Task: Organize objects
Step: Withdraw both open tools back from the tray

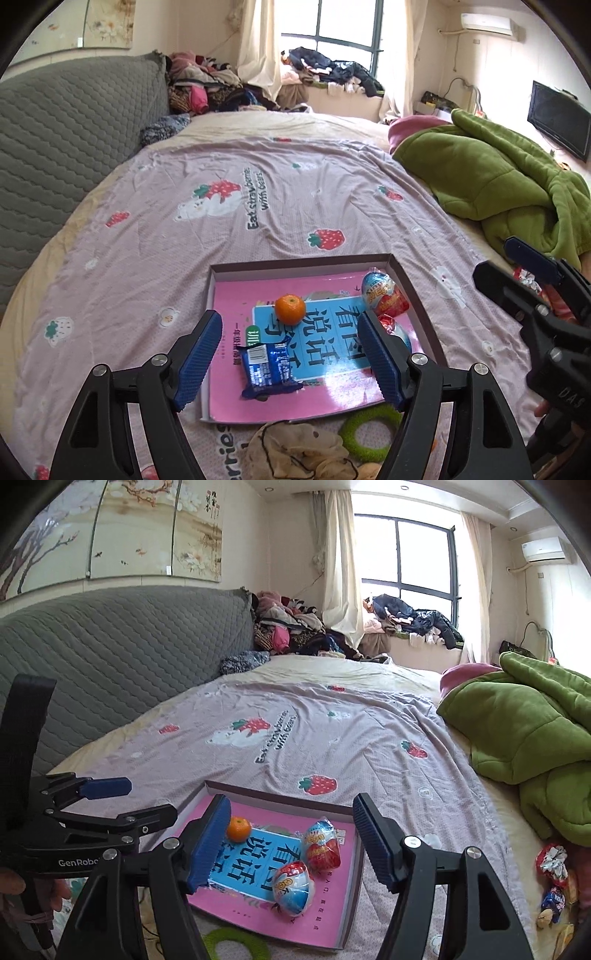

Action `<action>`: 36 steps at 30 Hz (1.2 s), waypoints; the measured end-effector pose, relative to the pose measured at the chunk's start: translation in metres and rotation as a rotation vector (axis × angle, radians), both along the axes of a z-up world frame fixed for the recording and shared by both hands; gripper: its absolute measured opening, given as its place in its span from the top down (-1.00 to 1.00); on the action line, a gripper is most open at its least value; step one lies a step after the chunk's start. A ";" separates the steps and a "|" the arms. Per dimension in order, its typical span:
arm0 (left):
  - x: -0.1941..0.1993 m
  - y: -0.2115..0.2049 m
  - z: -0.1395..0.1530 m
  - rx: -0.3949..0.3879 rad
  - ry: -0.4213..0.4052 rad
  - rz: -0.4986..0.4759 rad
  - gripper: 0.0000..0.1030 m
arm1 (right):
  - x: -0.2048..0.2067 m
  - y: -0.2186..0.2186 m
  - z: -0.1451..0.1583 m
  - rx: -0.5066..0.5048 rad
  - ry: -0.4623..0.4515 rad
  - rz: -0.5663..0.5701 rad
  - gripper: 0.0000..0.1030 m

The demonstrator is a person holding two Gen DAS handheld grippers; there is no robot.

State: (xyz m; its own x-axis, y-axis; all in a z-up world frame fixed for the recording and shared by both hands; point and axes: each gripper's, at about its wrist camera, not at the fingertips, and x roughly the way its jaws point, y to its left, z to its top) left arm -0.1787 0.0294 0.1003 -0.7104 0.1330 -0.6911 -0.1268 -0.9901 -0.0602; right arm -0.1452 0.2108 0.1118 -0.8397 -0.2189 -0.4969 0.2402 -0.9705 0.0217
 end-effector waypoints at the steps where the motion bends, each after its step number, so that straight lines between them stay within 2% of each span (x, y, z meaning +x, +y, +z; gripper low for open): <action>1: 0.003 -0.001 0.002 0.000 0.006 0.001 -0.49 | 0.004 0.001 0.003 -0.007 0.011 -0.001 -0.32; 10: 0.037 -0.010 0.015 0.027 0.040 -0.005 -0.49 | 0.034 0.003 0.024 -0.028 0.084 -0.024 -0.32; 25: 0.073 -0.023 0.028 0.031 0.082 -0.004 -0.50 | 0.066 0.010 0.027 -0.094 0.072 -0.027 -0.33; 36: 0.098 -0.028 0.036 0.047 0.109 0.000 -0.50 | 0.093 0.009 0.030 -0.088 0.090 -0.020 -0.33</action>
State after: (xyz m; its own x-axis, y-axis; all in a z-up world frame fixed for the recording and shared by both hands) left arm -0.0803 0.0014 0.1364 -0.7809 0.1631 -0.6030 -0.1350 -0.9866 -0.0921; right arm -0.0525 0.2198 0.1423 -0.8848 -0.2415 -0.3985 0.2261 -0.9703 0.0861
